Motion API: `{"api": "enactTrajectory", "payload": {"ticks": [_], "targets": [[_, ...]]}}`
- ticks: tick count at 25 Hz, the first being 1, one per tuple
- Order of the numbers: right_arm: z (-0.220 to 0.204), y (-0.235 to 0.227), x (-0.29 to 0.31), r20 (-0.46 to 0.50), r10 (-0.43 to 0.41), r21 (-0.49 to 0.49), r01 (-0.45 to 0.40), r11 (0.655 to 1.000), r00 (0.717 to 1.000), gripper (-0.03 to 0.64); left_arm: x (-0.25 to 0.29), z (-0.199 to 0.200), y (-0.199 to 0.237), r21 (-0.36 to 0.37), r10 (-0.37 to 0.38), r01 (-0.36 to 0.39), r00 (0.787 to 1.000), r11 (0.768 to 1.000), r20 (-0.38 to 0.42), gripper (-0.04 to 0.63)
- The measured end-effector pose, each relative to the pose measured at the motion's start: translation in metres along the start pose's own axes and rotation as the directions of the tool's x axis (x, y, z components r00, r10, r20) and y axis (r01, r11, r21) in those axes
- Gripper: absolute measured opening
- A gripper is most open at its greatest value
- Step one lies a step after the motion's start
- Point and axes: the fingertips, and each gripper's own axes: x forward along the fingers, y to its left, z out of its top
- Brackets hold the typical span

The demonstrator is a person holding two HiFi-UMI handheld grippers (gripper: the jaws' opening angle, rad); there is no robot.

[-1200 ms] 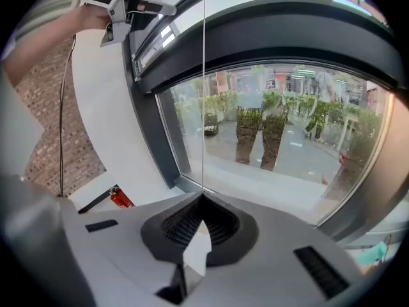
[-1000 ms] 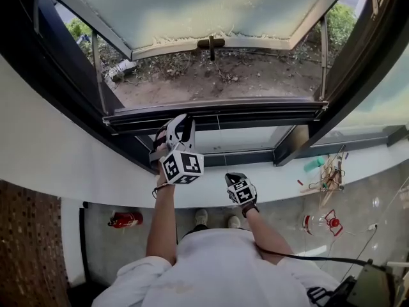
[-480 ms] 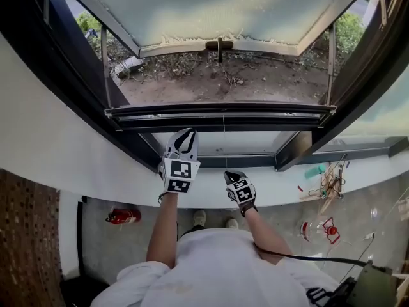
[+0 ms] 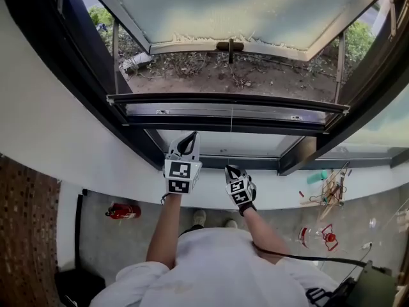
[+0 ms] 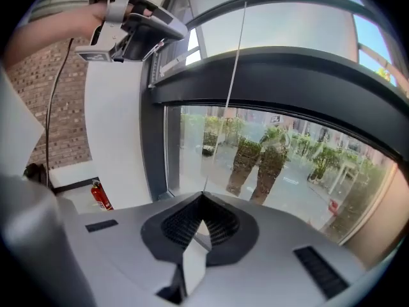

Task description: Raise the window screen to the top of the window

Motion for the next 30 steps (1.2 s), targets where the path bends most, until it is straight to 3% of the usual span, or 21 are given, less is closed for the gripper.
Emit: {"api": "enactTrajectory", "payload": {"ticks": [11,20,25,30], "targets": [[0.016,0.001,-0.002,0.028,-0.007,-0.008,0.007,1.0,1.0,0.002,-0.007,-0.015,0.002,0.012,0.005,-0.005,0.998,1.0,-0.055,0.002],[0.035,-0.009,-0.008,0.08,-0.038,-0.038,0.041,0.998,0.996,0.002,-0.002,-0.014,0.0,-0.007,-0.002,0.002,0.999,1.0,-0.045,0.0],[0.046,-0.014,-0.009,0.121,-0.024,0.011,0.023,1.0,0.992,0.002,0.002,-0.016,-0.007,-0.017,-0.021,0.02,0.998,1.0,-0.055,0.002],[0.054,-0.019,-0.013,0.13,-0.045,-0.025,0.048,0.999,0.99,0.002,0.006,-0.012,-0.009,-0.024,-0.032,0.031,0.998,0.999,-0.047,0.002]]}}
